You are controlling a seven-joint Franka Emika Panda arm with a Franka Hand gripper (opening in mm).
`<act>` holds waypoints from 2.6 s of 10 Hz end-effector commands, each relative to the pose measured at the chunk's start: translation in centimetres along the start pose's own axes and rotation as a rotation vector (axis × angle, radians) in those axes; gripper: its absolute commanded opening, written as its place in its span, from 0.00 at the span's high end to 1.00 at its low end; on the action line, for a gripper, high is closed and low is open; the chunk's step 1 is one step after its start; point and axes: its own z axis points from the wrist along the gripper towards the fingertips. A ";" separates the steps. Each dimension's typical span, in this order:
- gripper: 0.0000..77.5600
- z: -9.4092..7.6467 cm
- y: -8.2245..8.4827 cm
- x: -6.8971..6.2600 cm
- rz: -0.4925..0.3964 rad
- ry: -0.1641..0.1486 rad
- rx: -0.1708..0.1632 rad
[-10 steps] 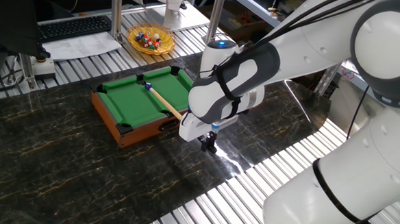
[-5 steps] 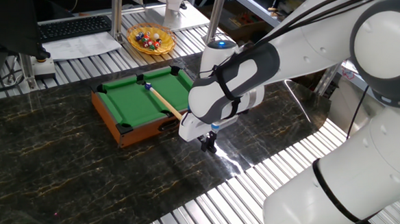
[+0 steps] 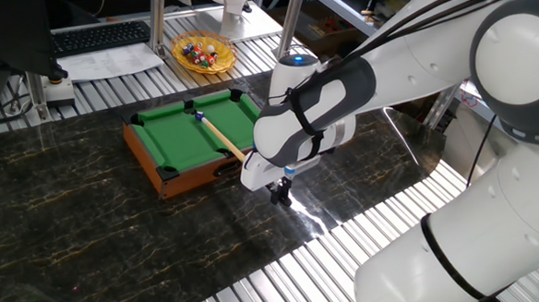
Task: Hit the pool ball
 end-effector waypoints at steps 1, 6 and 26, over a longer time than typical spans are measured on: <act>0.99 -0.4 1.0 -4.3 0.011 -0.018 0.005; 0.99 -1.3 0.5 -6.3 -0.001 -0.012 0.044; 0.99 -5.4 0.1 -7.8 -0.014 -0.097 0.017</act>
